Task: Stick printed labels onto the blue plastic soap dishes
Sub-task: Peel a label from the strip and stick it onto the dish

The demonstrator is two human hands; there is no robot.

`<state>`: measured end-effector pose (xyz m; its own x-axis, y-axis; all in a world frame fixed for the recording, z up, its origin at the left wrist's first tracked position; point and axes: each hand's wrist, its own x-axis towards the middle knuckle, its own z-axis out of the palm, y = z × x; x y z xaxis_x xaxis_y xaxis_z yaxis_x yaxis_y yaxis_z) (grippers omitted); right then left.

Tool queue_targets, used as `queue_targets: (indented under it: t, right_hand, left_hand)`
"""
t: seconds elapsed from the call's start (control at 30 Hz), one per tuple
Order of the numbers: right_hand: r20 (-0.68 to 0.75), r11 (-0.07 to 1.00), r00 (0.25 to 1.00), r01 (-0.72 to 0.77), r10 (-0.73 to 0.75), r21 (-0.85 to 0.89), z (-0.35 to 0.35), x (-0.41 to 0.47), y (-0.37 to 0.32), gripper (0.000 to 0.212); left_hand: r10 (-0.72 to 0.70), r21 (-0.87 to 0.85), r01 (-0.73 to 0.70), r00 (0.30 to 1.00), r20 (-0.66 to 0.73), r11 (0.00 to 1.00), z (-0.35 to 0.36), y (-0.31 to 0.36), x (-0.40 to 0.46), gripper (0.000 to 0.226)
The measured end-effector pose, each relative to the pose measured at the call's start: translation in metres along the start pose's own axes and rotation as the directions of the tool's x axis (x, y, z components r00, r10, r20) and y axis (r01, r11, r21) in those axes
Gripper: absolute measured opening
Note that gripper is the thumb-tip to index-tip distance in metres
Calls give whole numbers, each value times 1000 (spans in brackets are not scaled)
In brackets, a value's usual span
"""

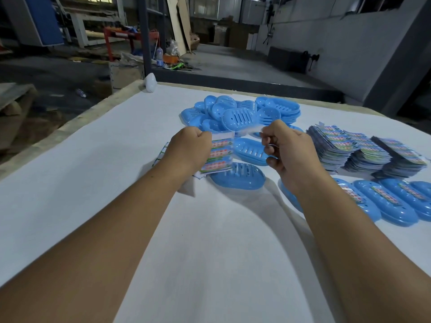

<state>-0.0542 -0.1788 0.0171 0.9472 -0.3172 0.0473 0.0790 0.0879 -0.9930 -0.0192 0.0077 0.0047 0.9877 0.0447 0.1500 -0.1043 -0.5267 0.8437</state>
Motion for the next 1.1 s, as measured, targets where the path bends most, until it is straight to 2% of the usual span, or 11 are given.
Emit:
queue_targets:
  t: [0.13,0.23,0.33,0.43,0.53,0.6,0.67,0.7,0.77,0.87,1.1]
  right_hand:
    - [-80,995,997,2,7,103,-6,4,-4,24]
    - [-66,997,998,-6,11,77,-7,4,-3,22]
    - [-23,1000,1000,-8,8,6,-4,3,0,20]
    - [0,997,1000,20,-20,-77,-3,2,2,20]
    - [-11,973,996,84,-88,-215,-3,2,5,16]
    - [2,932,986,159,-167,-327,-1,0,9,23]
    - [23,874,968,237,-251,-424,3,-2,13,27]
    - [35,847,958,267,-284,-460,4,-3,14,24]
    - [63,793,943,310,-327,-525,6,-4,15,24]
    - [118,744,930,351,-348,-568,8,-5,15,23]
    - [162,730,916,391,-366,-561,9,-6,14,23]
  left_hand:
    - [-94,1,94,995,19,996,-6,-4,4,29]
    - [-57,210,62,998,-29,976,-9,-9,9,30]
    - [7,451,33,996,-88,892,-13,-19,14,31]
    - [65,681,38,990,-124,731,-19,-29,17,36]
    - [128,750,50,976,-177,660,-22,-32,18,34]
    - [209,646,-6,948,-239,763,-20,-28,15,25]
    - [191,290,-117,951,-243,950,-16,-16,10,15]
    - [166,95,-150,969,-183,984,-13,-9,6,14]
    - [164,-113,-166,986,-20,980,-6,2,-5,14]
    - [195,-224,-165,974,119,961,4,7,-15,11]
    - [173,-240,-135,975,142,961,9,8,-19,13]
